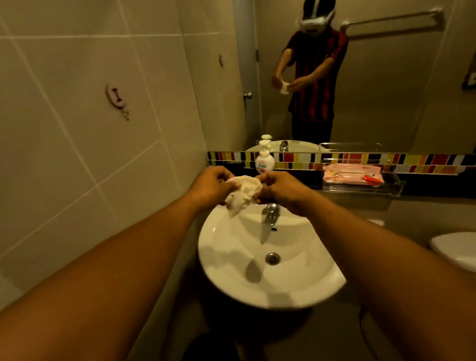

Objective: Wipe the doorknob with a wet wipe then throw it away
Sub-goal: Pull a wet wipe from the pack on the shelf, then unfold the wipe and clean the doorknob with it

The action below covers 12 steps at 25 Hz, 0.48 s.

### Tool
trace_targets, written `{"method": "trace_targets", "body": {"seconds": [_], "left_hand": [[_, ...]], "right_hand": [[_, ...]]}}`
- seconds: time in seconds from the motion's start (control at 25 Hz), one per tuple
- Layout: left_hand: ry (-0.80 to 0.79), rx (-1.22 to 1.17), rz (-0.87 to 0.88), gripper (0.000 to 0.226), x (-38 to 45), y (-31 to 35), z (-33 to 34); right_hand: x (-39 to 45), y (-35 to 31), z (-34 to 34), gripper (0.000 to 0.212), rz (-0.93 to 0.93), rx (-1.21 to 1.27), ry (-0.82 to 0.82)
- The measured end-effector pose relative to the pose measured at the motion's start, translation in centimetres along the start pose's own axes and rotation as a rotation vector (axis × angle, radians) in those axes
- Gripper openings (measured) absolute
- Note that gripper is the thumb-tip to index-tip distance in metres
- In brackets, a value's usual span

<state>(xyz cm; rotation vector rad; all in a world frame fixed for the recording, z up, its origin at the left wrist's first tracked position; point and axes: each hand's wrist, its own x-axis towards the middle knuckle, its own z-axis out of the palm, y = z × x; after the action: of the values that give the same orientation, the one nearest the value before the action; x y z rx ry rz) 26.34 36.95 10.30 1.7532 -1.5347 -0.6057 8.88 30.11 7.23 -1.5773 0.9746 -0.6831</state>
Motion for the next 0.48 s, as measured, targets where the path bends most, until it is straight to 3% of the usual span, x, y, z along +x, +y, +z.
{"method": "trace_targets", "body": {"seconds": [0.2,0.36,0.48], "left_hand": [[0.099,-0.065,-0.087,0.008,-6.5,-1.2,-4.9],[0.160,-0.066,-0.120,0.013,-9.4,-1.7,-7.7],[0.146,-0.052,-0.155,0.024,-10.3,-1.6,-8.9]], "right_hand": [[-2.7,-2.6,6.6,0.040,-0.156,-0.322,-0.037],[-2.8,-4.3,8.7,0.022,-0.210,-0.401,-0.061],[-2.1,-5.0,8.1,0.023,-0.221,-0.375,-0.052]]}}
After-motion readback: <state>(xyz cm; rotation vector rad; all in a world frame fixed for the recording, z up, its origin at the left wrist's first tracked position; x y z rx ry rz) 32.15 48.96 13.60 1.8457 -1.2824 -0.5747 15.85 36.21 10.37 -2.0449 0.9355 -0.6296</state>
